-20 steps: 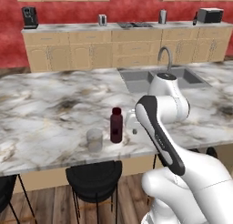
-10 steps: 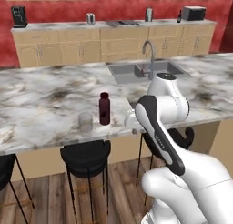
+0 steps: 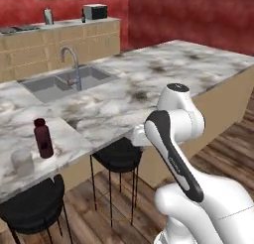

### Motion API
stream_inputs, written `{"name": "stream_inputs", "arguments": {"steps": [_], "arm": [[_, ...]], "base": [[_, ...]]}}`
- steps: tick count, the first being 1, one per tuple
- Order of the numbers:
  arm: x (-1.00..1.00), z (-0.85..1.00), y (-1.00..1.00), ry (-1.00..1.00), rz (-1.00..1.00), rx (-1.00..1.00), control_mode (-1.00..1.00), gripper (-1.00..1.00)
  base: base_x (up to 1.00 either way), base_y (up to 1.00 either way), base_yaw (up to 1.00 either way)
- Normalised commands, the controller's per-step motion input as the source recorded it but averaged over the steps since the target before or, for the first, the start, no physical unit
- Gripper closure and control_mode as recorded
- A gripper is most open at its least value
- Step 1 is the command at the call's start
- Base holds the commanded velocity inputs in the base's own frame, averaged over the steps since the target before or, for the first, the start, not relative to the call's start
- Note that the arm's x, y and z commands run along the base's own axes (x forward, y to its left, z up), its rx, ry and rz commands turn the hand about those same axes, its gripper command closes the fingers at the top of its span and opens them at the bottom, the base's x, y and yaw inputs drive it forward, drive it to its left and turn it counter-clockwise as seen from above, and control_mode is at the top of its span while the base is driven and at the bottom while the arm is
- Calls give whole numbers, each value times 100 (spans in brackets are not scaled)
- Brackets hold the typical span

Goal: There is a wine glass and glass cup on the dining counter. Place the wine bottle next to the wine glass and the juice bottle next to the glass cup.

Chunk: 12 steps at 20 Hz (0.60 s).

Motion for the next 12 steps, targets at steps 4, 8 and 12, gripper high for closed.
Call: {"name": "stream_inputs", "arguments": {"steps": [4,8,12], "arm": [[0,0,0,0,0,0,100,-100],[0,0,0,0,0,0,100,-100],[0,0,0,0,0,0,100,-100]], "base": [[0,0,-100],[0,-1,-97],[0,-6,-93]]}}
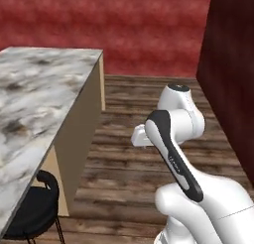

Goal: There is a wine glass and glass cup on the dining counter. Place the wine bottle next to the wine glass and the juice bottle next to the glass cup.

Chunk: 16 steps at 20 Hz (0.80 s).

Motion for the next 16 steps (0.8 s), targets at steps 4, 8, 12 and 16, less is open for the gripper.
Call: {"name": "stream_inputs", "arguments": {"steps": [4,8,12,16], "arm": [[0,0,0,0,0,0,100,-100],[0,0,0,0,0,0,100,-100],[0,0,0,0,0,0,100,-100],[0,0,0,0,0,0,100,-100]], "base": [[10,-12,-77],[55,-16,-35],[80,-16,-9],[85,-15,-2]]}}
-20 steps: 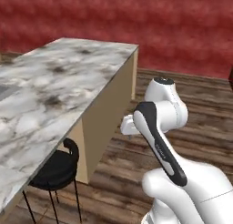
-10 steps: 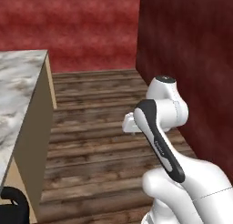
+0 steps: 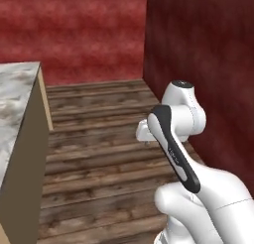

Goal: There is a wine glass and glass cup on the dining counter. Place the wine bottle next to the wine glass and the juice bottle next to the glass cup.

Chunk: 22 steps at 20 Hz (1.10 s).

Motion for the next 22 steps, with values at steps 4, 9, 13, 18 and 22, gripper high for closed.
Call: {"name": "stream_inputs", "arguments": {"steps": [4,9,13,18,22], "arm": [[0,0,0,0,0,0,100,-100],[0,0,0,0,0,0,100,-100],[0,0,0,0,0,0,100,-100],[0,0,0,0,0,0,100,-100],[0,0,0,0,0,0,100,-100]], "base": [[90,-13,0],[93,-13,0],[93,-14,0],[93,-14,0],[93,-14,0]]}}
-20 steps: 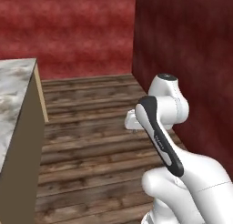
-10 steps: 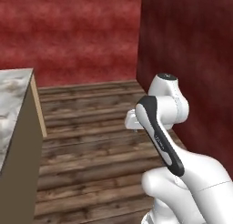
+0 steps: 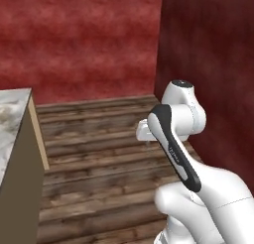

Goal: There is a wine glass and glass cup on the dining counter. Place the wine bottle next to the wine glass and the juice bottle next to the glass cup.

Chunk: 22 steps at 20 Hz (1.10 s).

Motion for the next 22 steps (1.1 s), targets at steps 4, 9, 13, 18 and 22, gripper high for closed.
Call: {"name": "stream_inputs", "arguments": {"steps": [4,9,13,18,22], "arm": [[0,0,0,0,0,0,100,-100],[0,0,0,0,0,0,100,-100],[0,0,0,0,0,0,100,-100],[0,0,0,0,0,0,100,-100],[0,0,0,0,0,0,100,-100]], "base": [[94,-14,0],[94,-15,0],[94,-15,0],[93,-15,0],[93,-18,0]]}}
